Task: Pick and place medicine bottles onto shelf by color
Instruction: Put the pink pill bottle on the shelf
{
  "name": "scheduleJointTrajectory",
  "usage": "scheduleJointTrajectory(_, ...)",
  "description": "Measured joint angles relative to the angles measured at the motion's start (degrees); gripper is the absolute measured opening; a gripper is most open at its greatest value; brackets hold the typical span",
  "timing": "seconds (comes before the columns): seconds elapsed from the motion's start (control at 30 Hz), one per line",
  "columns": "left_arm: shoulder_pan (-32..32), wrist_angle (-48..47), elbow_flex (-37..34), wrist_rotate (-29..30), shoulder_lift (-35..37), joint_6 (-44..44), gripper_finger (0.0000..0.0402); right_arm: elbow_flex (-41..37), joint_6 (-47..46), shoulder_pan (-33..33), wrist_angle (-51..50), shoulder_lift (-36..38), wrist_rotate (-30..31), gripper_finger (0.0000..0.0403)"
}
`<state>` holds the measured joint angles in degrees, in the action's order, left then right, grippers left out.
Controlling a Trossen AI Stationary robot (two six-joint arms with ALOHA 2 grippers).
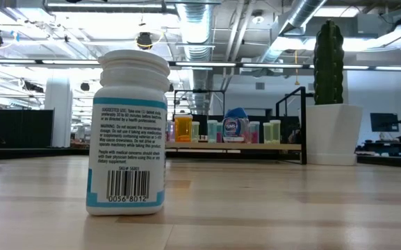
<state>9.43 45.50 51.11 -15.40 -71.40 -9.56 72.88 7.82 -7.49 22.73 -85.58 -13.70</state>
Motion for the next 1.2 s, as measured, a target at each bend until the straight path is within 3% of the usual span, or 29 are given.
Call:
scheduleJointTrajectory(0.17, 0.00, -0.73, -0.02, 0.19, -0.07, 0.20, 0.0073, 1.05, 0.06, -0.37, -5.12, 0.79, 0.49, 0.0165)
scheduleJointTrajectory(0.27, -0.04, -1.35, -0.02, 0.88, -0.04, 0.09, 0.0076, 5.44, 0.13, -0.80, -19.35, 1.75, 1.52, 0.0206)
scheduleJointTrajectory(0.4, 0.48, -6.12, -0.02, 2.19, 0.03, 0.40, 0.0077, 13.02, 0.12, -0.90, -40.62, 1.86, 7.43, 0.0254)
scheduleJointTrajectory(0.5, 1.15, -13.82, -0.02, 2.69, 0.04, 2.09, 0.0077, 16.33, -1.98, -0.92, -48.89, 2.06, 9.54, 0.0268)
scheduleJointTrajectory(0.67, 1.46, -18.73, -0.07, 5.11, -2.98, 5.07, 0.0077, 16.44, -6.16, -0.85, -52.78, 1.56, 9.54, 0.0269)
scheduleJointTrajectory(0.93, 1.29, -17.25, -0.02, 4.76, -10.84, 10.18, 0.0078, 16.44, -6.39, 0.74, -55.19, -0.88, 9.47, 0.0269)
scheduleJointTrajectory(1.2, 1.27, -15.11, -0.02, 4.64, -12.20, 10.07, 0.0078, 16.52, -7.83, 0.96, -56.52, -3.46, 9.25, 0.0269)
